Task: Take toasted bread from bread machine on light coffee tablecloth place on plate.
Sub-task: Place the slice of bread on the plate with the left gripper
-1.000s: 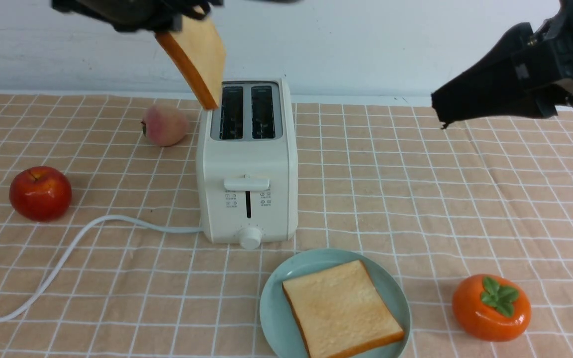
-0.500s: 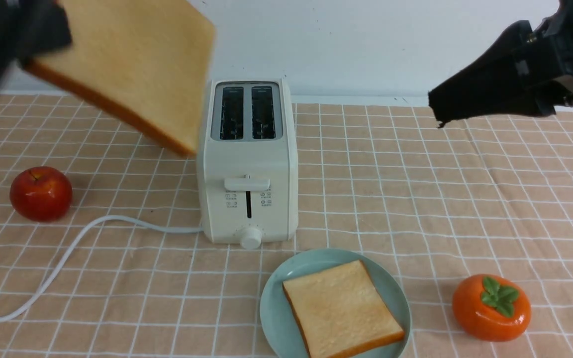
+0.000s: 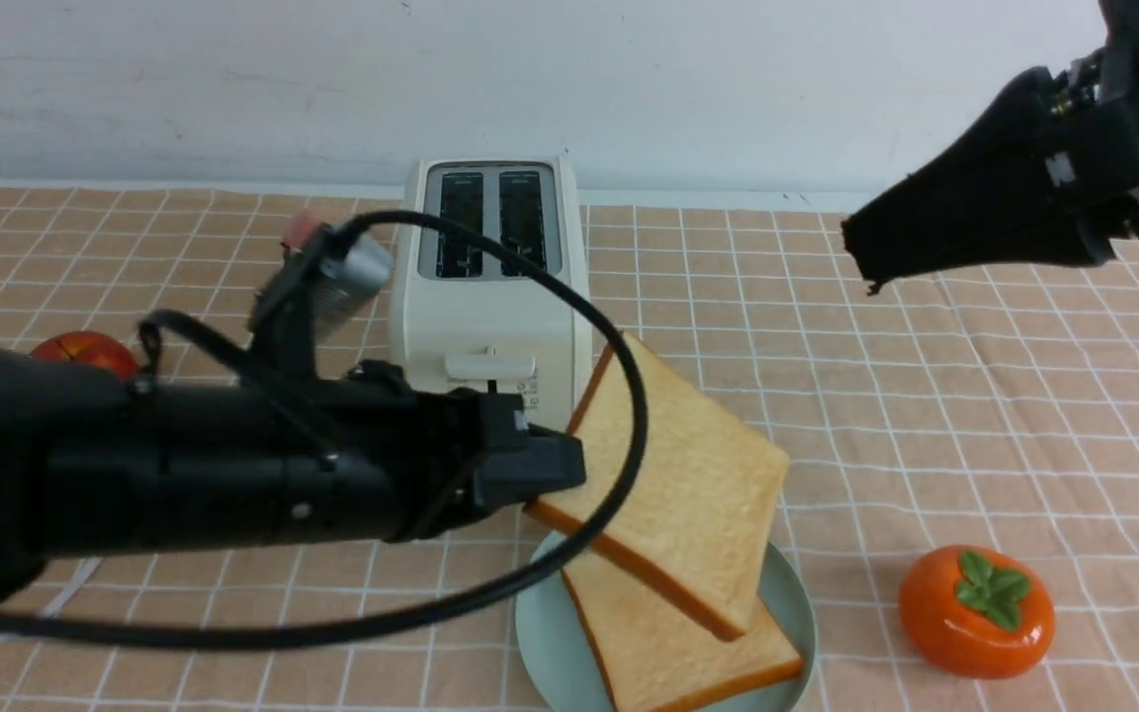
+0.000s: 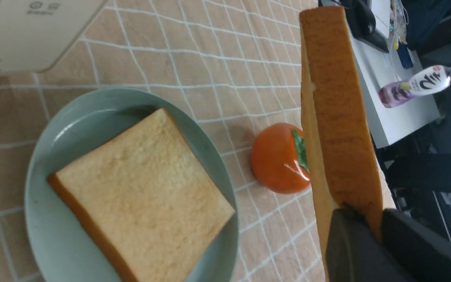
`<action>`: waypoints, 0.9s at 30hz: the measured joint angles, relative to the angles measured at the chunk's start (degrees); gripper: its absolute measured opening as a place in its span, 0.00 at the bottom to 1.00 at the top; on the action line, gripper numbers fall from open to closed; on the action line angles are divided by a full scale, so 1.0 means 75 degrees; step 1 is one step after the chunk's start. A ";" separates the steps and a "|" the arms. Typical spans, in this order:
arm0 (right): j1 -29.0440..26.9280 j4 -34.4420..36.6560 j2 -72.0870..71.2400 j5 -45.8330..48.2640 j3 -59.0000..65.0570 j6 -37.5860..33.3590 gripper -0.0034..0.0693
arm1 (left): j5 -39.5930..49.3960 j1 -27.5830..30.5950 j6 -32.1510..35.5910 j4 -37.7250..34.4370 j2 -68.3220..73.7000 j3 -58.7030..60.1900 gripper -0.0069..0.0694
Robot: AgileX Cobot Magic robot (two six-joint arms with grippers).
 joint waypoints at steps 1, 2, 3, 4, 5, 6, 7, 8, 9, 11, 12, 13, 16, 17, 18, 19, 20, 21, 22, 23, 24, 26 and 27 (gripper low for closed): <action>0.0069 -0.0345 0.0000 0.0001 0.0000 0.0167 0.51 | -0.0026 0.0000 0.0278 -0.0208 0.0353 0.0000 0.16; 0.0183 -0.0711 0.0000 -0.0008 0.0000 0.0406 0.51 | -0.0057 0.0000 0.0545 -0.0363 0.0682 0.0000 0.16; 0.0239 -0.0784 0.0000 -0.0018 0.0000 0.0497 0.51 | -0.0072 0.0000 0.0625 -0.0385 0.0744 0.0000 0.16; 0.0513 -0.1389 0.0000 -0.0024 0.0000 0.0853 0.51 | -0.0104 0.0000 0.0820 -0.0508 0.1251 -0.0026 0.16; 0.0670 -0.1699 0.0000 -0.0032 0.0000 0.1009 0.51 | -0.0104 0.0000 0.0870 -0.0533 0.1395 -0.0042 0.16; 0.0835 -0.2078 0.0000 -0.0040 0.0000 0.1143 0.51 | -0.0104 0.0000 0.0905 -0.0563 0.1611 -0.0061 0.16; 0.1088 -0.2430 0.0000 -0.0055 0.0000 0.1337 0.51 | -0.0104 0.0000 0.0934 -0.0570 0.1798 -0.0104 0.16; 0.1254 -0.2748 0.0000 -0.0083 0.0000 0.1455 0.51 | -0.0086 0.0000 0.0952 -0.0597 0.1954 -0.0146 0.16; 0.1449 -0.3022 0.0000 -0.0129 0.0000 0.1593 0.51 | -0.0066 0.0000 0.0959 -0.0617 0.2080 -0.0189 0.16; 0.1766 -0.3390 0.0000 -0.0234 0.0000 0.1811 0.51 | 0.0018 0.0000 0.0968 -0.0626 0.2268 -0.0316 0.16; 0.1791 -0.3390 0.0000 -0.0240 0.0000 0.1828 0.51 | 0.0025 0.0000 0.0968 -0.0626 0.2282 -0.0328 0.16; 0.1944 -0.3532 0.0000 -0.0286 0.0000 0.1925 0.51 | 0.0077 0.0000 0.0968 -0.0646 0.2356 -0.0414 0.16; 0.2039 -0.3568 0.0000 -0.0346 0.0000 0.2012 0.51 | 0.0094 0.0000 0.0968 -0.0654 0.2381 -0.0488 0.22; 0.2038 -0.3567 0.0000 -0.0348 0.0000 0.2021 0.51 | 0.0094 0.0000 0.0968 -0.0654 0.2381 -0.0494 0.26; 0.2038 -0.3567 0.0000 -0.0360 0.0000 0.2027 0.51 | 0.0065 0.0000 0.0968 -0.0654 0.2381 -0.0494 0.29; 0.2038 -0.3567 0.0000 -0.0359 0.0000 0.2027 0.51 | 0.0054 0.0000 0.0968 -0.0643 0.2381 -0.0494 0.31; 0.2038 -0.3567 0.0000 -0.0368 0.0000 0.2027 0.51 | 0.0035 0.0000 0.0968 -0.0573 0.2381 -0.0503 0.37; 0.2038 -0.3567 0.0000 -0.0368 0.0000 0.2027 0.51 | 0.0013 0.0000 0.0961 -0.0449 0.2381 -0.0510 0.44; 0.2038 -0.3556 0.0000 -0.0373 0.0000 0.2027 0.51 | -0.0020 0.0000 0.0906 -0.0273 0.2381 -0.0510 0.52; 0.2038 -0.3524 0.0000 -0.0373 0.0000 0.2027 0.51 | -0.0073 0.0000 0.0702 0.0087 0.2371 -0.0510 0.64; 0.2038 -0.3496 0.0000 -0.0385 0.0000 0.2027 0.51 | -0.0108 0.0011 0.0394 0.0443 0.2342 -0.0510 0.74; 0.2038 -0.3434 0.0000 -0.0411 0.0000 0.2027 0.51 | -0.0052 0.0134 -0.0333 0.1348 0.2245 -0.0562 0.88; 0.2038 -0.3353 0.0000 -0.0443 0.0000 0.2027 0.51 | 0.0049 0.0256 -0.0766 0.1849 0.2182 -0.0617 0.92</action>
